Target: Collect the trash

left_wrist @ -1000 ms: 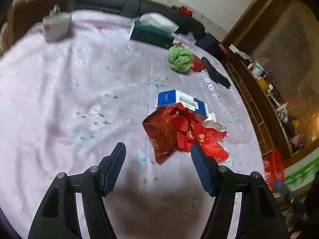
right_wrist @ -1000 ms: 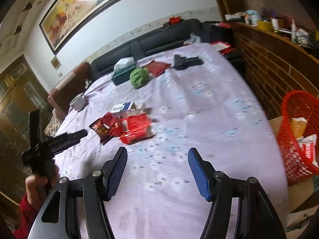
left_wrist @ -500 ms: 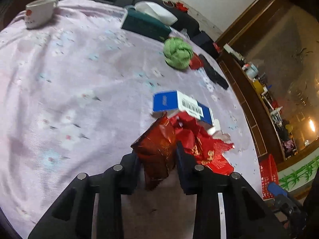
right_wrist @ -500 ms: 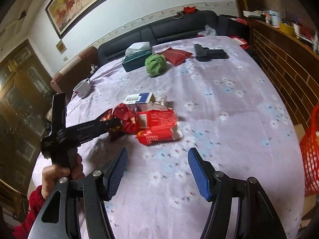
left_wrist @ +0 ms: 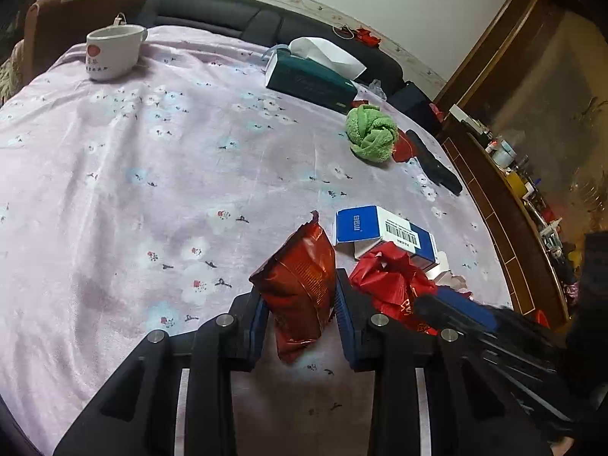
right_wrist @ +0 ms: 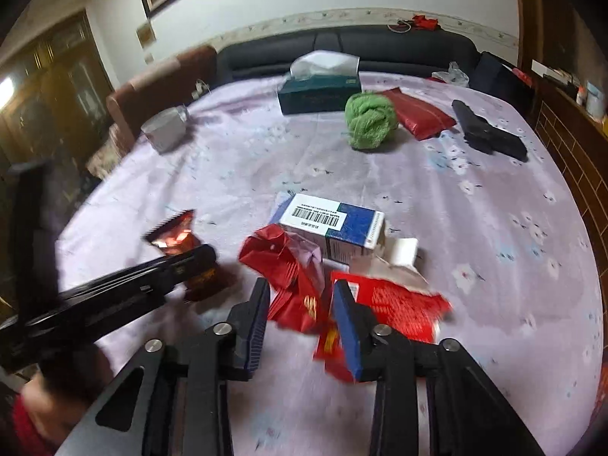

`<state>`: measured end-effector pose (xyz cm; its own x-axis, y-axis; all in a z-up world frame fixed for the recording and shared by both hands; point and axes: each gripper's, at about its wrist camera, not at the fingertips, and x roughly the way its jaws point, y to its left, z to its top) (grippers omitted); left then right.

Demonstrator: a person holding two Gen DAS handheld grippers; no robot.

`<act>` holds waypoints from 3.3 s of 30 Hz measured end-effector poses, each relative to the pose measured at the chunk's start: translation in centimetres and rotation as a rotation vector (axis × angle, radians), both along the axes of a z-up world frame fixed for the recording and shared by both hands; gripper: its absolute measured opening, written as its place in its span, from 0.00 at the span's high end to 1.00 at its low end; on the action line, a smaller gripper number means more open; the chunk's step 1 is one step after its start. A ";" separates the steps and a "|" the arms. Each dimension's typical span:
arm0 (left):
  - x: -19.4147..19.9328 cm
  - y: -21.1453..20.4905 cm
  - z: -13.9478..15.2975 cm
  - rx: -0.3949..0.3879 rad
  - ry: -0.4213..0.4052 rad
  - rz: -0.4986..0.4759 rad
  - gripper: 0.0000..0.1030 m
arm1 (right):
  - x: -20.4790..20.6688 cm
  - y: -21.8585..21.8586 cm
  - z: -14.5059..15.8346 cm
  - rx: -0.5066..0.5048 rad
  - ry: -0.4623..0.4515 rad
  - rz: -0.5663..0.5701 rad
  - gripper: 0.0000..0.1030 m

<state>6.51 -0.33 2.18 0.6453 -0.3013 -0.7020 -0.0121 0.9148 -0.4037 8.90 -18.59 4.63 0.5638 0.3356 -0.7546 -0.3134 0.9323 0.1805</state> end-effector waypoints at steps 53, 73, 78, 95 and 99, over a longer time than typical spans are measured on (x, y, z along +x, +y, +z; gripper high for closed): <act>-1.8 -6.1 1.3 0.153 -0.105 -0.182 0.71 | -7.9 -5.9 1.6 -0.039 -0.272 -0.311 0.97; -10.2 -27.1 7.3 0.086 -0.139 -0.663 0.70 | -21.0 -28.9 4.1 0.182 -0.279 -0.719 0.97; -10.8 -34.6 7.5 0.064 -0.111 -0.782 0.70 | -23.7 -36.2 4.0 0.227 -0.278 -0.851 0.96; -8.1 -45.4 5.5 0.049 -0.045 -0.832 0.39 | -22.4 -46.7 1.8 0.274 -0.197 -0.939 0.89; -8.1 -42.4 5.9 0.063 -0.055 -0.795 0.39 | -23.1 -46.0 1.6 0.276 -0.206 -0.929 0.84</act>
<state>-1.63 -42.74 8.11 0.2883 -0.6462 -0.7066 0.6717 0.6624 -0.3317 -14.19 -64.55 6.25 0.8036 -0.1568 -0.5742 0.4713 0.7569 0.4529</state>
